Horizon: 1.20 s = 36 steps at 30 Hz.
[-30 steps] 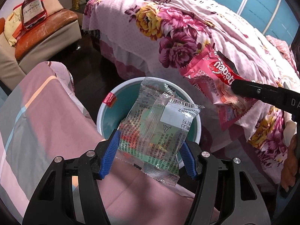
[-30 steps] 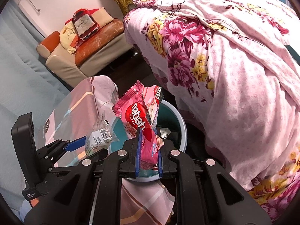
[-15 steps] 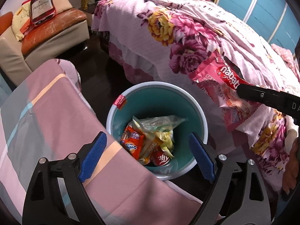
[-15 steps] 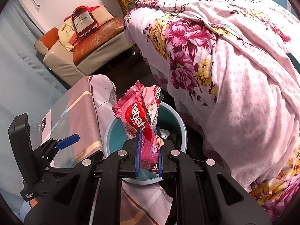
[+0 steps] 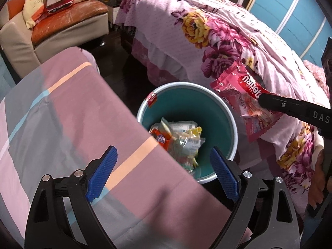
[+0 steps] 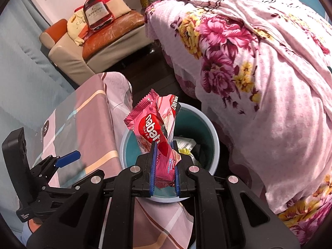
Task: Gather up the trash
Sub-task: 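Open the left gripper to drop the bag while the right gripper releases the wrapper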
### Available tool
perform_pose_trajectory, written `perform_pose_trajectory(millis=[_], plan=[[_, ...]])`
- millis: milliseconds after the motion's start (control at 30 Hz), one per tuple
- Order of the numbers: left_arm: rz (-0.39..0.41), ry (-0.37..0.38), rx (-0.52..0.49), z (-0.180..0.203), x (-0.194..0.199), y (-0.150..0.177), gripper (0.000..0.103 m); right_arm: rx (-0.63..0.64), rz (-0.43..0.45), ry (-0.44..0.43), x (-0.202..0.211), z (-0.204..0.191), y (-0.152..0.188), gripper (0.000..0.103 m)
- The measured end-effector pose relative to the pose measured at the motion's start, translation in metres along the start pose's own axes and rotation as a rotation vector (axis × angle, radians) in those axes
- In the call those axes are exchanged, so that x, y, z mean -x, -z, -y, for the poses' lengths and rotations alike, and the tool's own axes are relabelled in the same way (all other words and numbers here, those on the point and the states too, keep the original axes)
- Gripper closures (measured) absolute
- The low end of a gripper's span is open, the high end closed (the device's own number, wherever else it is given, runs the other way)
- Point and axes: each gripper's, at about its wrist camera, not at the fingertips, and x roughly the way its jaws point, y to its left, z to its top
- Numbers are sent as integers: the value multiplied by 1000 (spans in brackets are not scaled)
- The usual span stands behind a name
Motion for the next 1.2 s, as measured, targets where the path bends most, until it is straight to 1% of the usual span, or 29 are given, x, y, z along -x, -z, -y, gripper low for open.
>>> perform_pose_trajectory(millis=[133,267,333,533,600,667,733,800,833,867,900,1033,1200], plan=[[1,-1,12,-10,4,5,12,10,-19,8,-8,-8,1,89],[0,2,24,-20,7,8,12,14,-35,15,-15,-14,2,87],[4,3,31,-24,8,10,9,18,-41,21,-18,-18,3,87],[15,13,54,-35,11,12,8,30,-48,33,-23,-26,3,87],[14,15,59,-38,10,12,8,30,-48,36,-24,-27,2,84],[14,16,66,-41,11,13,8,23,-48,37,-25,-27,1,74],[17,21,76,-43,12,14,8,22,-49,41,-26,-28,0,72],[20,25,85,-45,12,16,8,20,-51,43,-26,-29,0,60],[21,28,88,-46,12,17,7,21,-50,47,-26,-29,1,51],[19,29,91,-47,12,18,7,23,-49,50,-27,-30,1,44],[17,28,92,-48,12,19,7,22,-49,50,-27,-30,1,42],[6,30,101,-51,11,21,7,10,-59,42,-28,-30,1,27],[15,29,103,-54,16,24,7,8,-65,44,-26,-35,3,27]])
